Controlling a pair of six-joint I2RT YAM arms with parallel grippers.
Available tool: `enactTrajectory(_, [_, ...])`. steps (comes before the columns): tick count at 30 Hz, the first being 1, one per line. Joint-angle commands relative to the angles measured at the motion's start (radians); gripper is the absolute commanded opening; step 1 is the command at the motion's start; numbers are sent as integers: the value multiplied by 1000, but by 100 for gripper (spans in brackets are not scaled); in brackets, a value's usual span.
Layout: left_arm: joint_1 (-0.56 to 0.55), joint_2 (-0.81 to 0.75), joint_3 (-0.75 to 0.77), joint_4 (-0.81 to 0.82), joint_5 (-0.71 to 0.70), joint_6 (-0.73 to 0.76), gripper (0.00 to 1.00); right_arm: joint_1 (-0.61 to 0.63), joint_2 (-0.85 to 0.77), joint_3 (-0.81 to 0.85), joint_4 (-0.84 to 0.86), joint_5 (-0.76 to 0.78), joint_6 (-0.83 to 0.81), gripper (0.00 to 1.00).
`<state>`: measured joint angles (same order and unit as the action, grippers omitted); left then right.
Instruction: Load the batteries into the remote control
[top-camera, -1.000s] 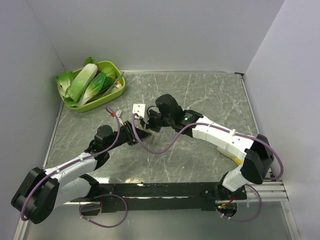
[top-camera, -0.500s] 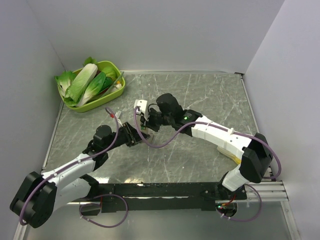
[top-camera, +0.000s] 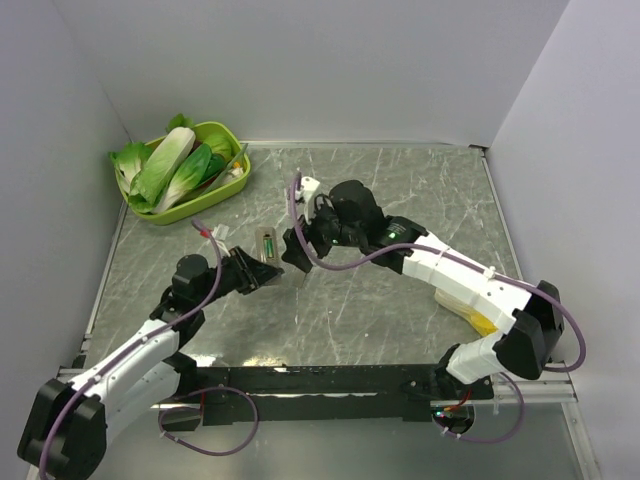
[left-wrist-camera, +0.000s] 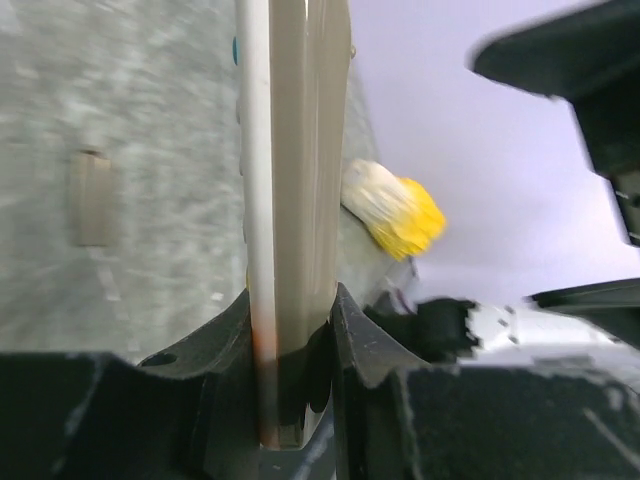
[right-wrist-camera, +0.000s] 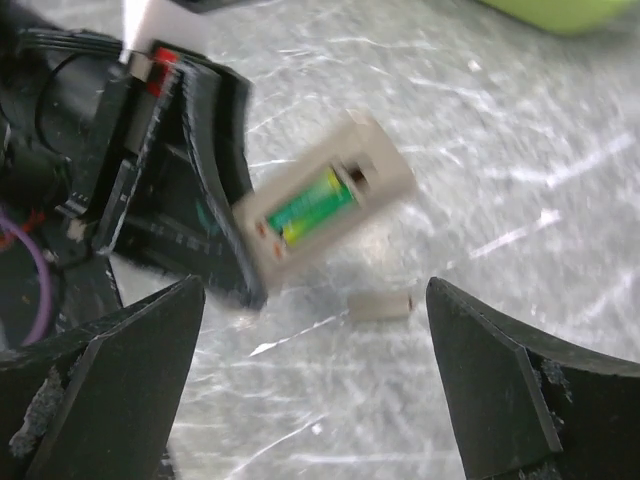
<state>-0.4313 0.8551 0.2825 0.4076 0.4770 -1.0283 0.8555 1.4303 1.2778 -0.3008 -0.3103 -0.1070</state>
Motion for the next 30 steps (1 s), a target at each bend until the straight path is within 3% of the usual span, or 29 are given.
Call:
enactTrajectory(1, [45, -56, -22, -104, -89, 80, 1, -32, -33, -6, -101, 86, 206, 100])
enactTrajectory(7, [59, -128, -86, -171, -153, 73, 2, -35, 102, -2, -279, 220, 502, 94])
enactTrajectory(13, [59, -203, -103, -246, -181, 96, 1, -21, 232, 3, -245, 252, 713, 89])
enactTrajectory(16, [59, -218, -95, -286, -187, 111, 1, -3, 321, 58, -282, 309, 791, 89])
enactTrajectory(22, [59, -245, -91, -328, -202, 114, 1, 31, 462, 179, -404, 494, 932, 80])
enactTrajectory(30, [42, -274, -83, -351, -219, 128, 1, 36, 622, 367, -534, 596, 1070, 69])
